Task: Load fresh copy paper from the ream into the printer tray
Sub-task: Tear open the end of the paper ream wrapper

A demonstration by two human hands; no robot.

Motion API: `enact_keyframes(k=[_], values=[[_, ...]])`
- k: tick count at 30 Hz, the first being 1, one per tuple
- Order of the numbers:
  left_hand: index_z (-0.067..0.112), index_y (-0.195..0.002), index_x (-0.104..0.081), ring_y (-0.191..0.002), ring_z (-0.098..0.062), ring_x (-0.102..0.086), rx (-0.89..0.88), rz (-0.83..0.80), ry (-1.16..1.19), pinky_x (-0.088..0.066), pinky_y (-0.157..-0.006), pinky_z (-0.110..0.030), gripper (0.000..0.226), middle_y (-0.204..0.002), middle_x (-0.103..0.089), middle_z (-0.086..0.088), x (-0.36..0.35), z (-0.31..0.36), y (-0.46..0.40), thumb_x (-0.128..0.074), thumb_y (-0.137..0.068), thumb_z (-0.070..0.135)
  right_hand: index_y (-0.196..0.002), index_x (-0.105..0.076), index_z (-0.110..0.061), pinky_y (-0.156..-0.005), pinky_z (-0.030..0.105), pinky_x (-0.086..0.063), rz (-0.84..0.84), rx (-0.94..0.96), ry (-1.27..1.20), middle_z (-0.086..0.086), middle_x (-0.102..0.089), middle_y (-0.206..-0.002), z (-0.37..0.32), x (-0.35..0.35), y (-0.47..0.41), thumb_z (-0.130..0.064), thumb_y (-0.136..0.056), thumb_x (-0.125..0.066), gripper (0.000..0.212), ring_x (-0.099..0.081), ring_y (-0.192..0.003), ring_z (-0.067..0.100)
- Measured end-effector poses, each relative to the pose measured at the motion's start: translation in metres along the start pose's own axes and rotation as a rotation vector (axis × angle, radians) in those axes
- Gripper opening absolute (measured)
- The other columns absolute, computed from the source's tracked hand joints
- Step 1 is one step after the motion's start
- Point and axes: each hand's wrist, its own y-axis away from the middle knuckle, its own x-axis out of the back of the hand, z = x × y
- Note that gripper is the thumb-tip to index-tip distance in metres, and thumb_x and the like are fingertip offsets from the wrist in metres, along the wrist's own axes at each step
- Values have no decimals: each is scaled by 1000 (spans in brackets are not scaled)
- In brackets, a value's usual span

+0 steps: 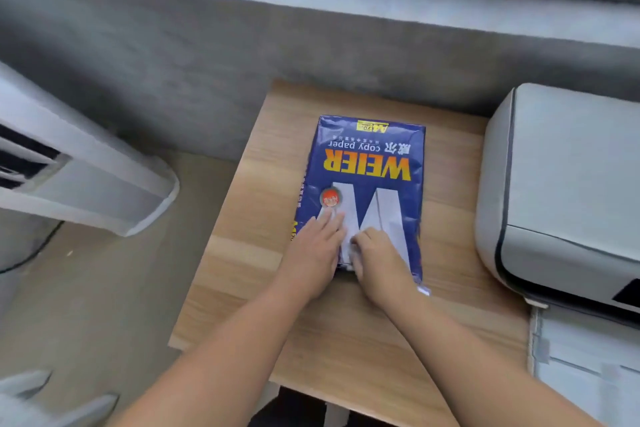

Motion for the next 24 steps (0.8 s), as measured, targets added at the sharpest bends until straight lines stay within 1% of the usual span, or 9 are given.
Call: enact_keyframes(k=[1,3,4,6,11,15,18,21,24], values=[[2,-138,-60,-144,-36,-47,-8,28,23,-46,-113,-48,56,-154,-54,-14,-3,-1,3,-35,-89,11,-93,-64,-6,-82,48,-50,7,-13,-13,13,-61,-97,0,0,0,-7,-91,-60,5,-55,-93,33],[2,-138,-60,-143,-36,-50,-21,32,58,-48,-111,-49,52,-153,-55,-14,-4,-1,8,-56,-86,3,-97,-65,-6,-84,45,-49,15,-57,-59,13,-62,-99,-1,1,-3,-7,-92,-61,6,-55,-96,32],[2,-137,-62,-141,-36,-52,-26,22,70,-50,-109,-49,55,-151,-57,-13,-5,-2,10,-67,-82,1,-98,-64,-6,-85,44,-48,19,-82,-76,13,-62,-100,-1,1,-5,-8,-92,-62,7,-55,-97,31],[3,-138,-61,-141,-36,-52,-56,15,78,-50,-109,-49,59,-151,-57,-12,-9,-7,13,-72,-80,1,-95,-64,-7,-83,42,-47,25,-111,-89,11,-61,-98,-2,1,-6,-10,-92,-65,5,-54,-97,29],[5,-146,-53,-148,-37,-41,-73,-2,123,-39,-119,-52,55,-159,-47,-11,-14,-13,18,-62,-92,3,-83,-58,-12,-74,44,-47,64,-52,2,4,-58,-87,-5,-3,-1,-7,-89,-68,12,-53,-86,29],[10,-156,-37,-158,-30,-19,-62,-87,133,-19,-127,-47,54,-170,-26,-5,-6,-13,15,-45,-104,8,-80,-55,-15,-68,40,-44,103,10,92,1,-56,-85,-9,-3,8,-6,-87,-69,18,-53,-80,28],[12,-158,-32,-159,-26,-12,-65,-113,120,-17,-128,-44,53,-173,-18,-2,2,-14,13,-39,-106,8,-79,-53,-17,-62,38,-43,157,66,152,-1,-54,-80,-13,0,24,-7,-84,-72,22,-51,-72,25],[14,-160,-26,-159,-23,-7,-74,-155,83,-15,-128,-41,53,-174,-12,0,5,-16,11,-37,-108,11,-82,-53,-19,-66,37,-46,136,145,202,-3,-53,-84,-13,-7,48,-10,-87,-69,19,-48,-74,22],[14,-159,-26,-159,-23,-7,-73,-175,48,-17,-126,-41,49,-174,-12,-1,9,-15,10,-33,-111,19,-86,-58,-16,-75,35,-51,104,183,188,-1,-60,-97,-12,-20,72,-13,-89,-67,10,-57,-86,23]])
